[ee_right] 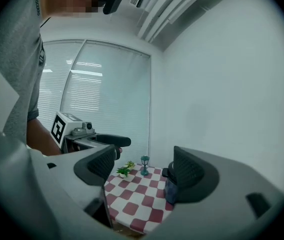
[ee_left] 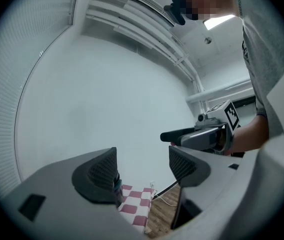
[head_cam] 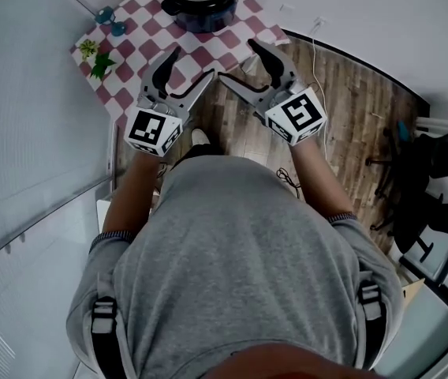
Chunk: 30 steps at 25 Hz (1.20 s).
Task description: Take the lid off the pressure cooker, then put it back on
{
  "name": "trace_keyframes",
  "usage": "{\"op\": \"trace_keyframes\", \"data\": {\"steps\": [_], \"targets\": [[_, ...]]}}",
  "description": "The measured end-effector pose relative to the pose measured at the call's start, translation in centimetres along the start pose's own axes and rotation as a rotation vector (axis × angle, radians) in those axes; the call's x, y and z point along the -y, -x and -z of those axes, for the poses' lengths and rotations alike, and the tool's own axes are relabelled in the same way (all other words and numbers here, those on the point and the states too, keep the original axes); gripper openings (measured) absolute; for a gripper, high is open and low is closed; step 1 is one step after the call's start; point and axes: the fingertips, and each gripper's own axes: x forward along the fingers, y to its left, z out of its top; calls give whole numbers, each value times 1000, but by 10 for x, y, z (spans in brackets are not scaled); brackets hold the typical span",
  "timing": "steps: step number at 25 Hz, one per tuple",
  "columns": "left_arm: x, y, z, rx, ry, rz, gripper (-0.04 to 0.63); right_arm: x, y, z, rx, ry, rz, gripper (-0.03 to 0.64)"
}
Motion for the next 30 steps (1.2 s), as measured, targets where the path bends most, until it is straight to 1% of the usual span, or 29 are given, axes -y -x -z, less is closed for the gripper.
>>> {"op": "trace_keyframes", "data": {"steps": [3,8,13,17,22,30], "targets": [[-27,-5,6,-9,11,8,345,5,-29,-1,-9,4,-2,377],[-58,-12,20,-37,36,27,345,18,-58,6,-26,-18,17,374],[-87,-28,31,-47,48,15,345,38,-80,21,-66,-35,10,376],[-108,-51,37,-46,47,-15,345,71,-92,25,-67,-41,-9,373],[-128,-90,36,-47,38,-65,345,118,-109,21,-54,-23,-56,367],[-167,-161,36,-82,16,-172,345,195,-143,20,-63,-13,-181,365]]}}
